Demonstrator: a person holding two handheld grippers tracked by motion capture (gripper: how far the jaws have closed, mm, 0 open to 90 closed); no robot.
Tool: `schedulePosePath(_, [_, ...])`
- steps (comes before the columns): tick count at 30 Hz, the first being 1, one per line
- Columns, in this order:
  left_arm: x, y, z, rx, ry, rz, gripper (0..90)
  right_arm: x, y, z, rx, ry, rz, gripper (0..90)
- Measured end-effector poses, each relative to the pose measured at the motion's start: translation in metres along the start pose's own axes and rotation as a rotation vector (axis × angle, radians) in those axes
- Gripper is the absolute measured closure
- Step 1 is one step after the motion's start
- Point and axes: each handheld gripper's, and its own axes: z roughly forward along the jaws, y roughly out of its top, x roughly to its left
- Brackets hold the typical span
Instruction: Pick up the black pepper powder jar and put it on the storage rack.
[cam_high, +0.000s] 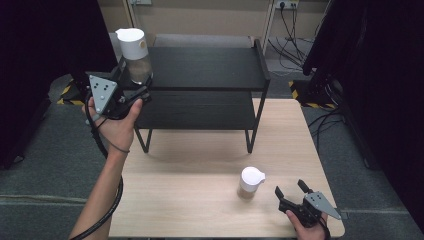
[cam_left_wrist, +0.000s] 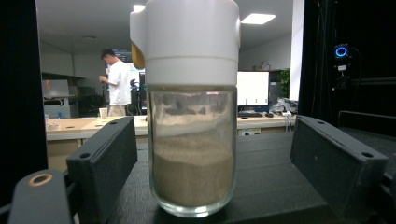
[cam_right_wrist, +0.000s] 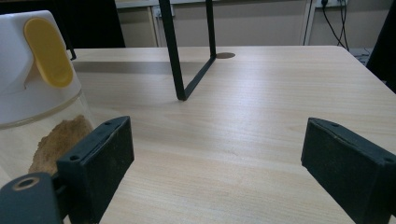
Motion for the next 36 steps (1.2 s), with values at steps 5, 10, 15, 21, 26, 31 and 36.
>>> schedulePosePath(5, [0.001, -0.007, -0.005, -0.005, -0.007, 0.011, 14.4, 0.000, 0.000, 0.000, 0.000, 0.000, -0.002, 9.6])
schedulePosePath(10, [0.000, -0.015, -0.010, -0.003, -0.011, 0.012, 14.3, 0.000, 0.000, 0.000, 0.001, 0.000, -0.003, 9.6])
schedulePosePath(15, [0.000, -0.023, -0.015, 0.005, -0.017, 0.015, 14.3, 0.000, 0.000, 0.000, 0.000, -0.001, -0.002, 9.6])
schedulePosePath(21, [-0.001, -0.033, -0.020, 0.011, -0.014, 0.018, 14.2, 0.001, 0.000, 0.000, 0.000, -0.001, -0.003, 9.7])
schedulePosePath(26, [-0.001, -0.039, -0.024, 0.014, -0.019, 0.021, 14.3, 0.001, 0.000, 0.000, 0.001, -0.001, -0.004, 9.6])
schedulePosePath(31, [-0.002, -0.046, -0.028, 0.019, -0.026, 0.024, 14.3, 0.001, 0.000, 0.000, 0.000, -0.001, -0.004, 9.6])
schedulePosePath(36, [-0.002, -0.055, -0.032, 0.020, -0.038, 0.025, 14.2, 0.001, 0.000, 0.000, 0.001, 0.000, -0.003, 9.6])
